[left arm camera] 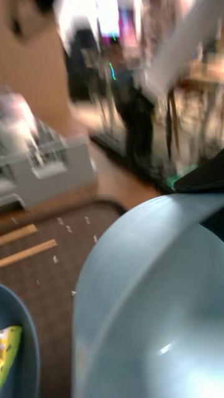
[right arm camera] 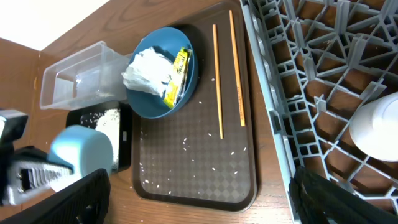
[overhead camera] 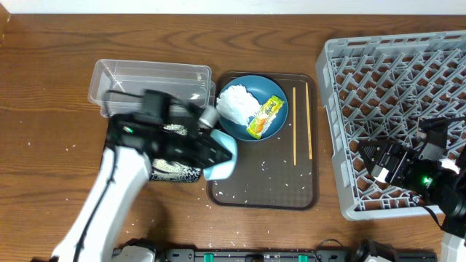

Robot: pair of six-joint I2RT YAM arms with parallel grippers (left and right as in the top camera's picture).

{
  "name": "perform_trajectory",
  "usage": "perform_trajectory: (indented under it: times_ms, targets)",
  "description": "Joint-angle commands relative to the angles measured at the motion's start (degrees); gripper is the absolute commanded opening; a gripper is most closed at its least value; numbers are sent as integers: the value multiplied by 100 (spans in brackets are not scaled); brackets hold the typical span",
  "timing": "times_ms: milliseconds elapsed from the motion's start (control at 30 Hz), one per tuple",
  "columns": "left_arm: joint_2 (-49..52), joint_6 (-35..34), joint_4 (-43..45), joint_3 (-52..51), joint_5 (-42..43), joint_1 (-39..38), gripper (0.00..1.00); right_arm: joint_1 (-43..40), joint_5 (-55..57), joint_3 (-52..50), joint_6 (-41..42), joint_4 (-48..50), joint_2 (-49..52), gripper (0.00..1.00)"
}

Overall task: Sort waste into correct bins and load items into the dishwasher rack
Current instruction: 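Set the empty light-blue bowl back on the brown tray, then grasp the white tissue with the left gripper and drop it in the clear bin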

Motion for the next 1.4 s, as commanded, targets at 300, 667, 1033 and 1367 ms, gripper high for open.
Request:
perform_trajectory:
  times_ms: [300, 667, 1033, 1367]
  targets:
    - [1012, -2269, 1217, 94, -5237, -3427, 11, 59, -2, 57, -79, -13, -13, 91]
    - [1327, -2243, 1016, 804, -5224, -3589, 46, 59, 155, 57, -79, -15, -13, 92]
    - [1622, -833, 1508, 1631, -6422, -2645, 72, 59, 192, 57, -79, -20, -13, 92]
    - [3348, -726, 2747, 1631, -5925, -1738, 82, 59, 190, 55, -79, -44, -13, 92]
